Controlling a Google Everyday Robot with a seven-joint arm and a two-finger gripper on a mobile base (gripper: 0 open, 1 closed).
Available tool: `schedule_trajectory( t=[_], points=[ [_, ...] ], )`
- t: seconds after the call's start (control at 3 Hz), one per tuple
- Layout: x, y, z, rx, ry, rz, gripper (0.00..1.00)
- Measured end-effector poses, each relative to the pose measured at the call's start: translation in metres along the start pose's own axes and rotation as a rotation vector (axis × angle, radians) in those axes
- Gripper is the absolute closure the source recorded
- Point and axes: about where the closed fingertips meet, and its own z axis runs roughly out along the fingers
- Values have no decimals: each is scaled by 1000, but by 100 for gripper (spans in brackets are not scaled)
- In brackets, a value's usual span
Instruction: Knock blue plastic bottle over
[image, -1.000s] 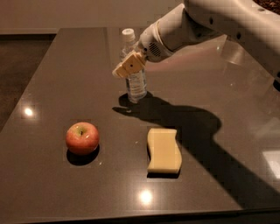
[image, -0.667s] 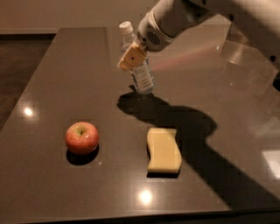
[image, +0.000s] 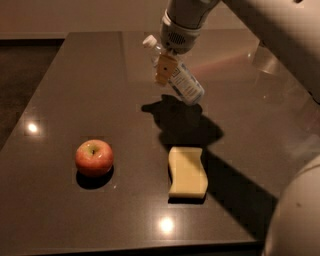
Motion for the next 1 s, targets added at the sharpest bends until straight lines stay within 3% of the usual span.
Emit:
schedule_trajectory(
  t=[0.33,0.67,1.0],
  points=[
    [40,3,23,-86,160,-69,80],
    [56,8,36,-128,214,-127,57],
    [59,26,47,-161,203,-228,26]
  ],
)
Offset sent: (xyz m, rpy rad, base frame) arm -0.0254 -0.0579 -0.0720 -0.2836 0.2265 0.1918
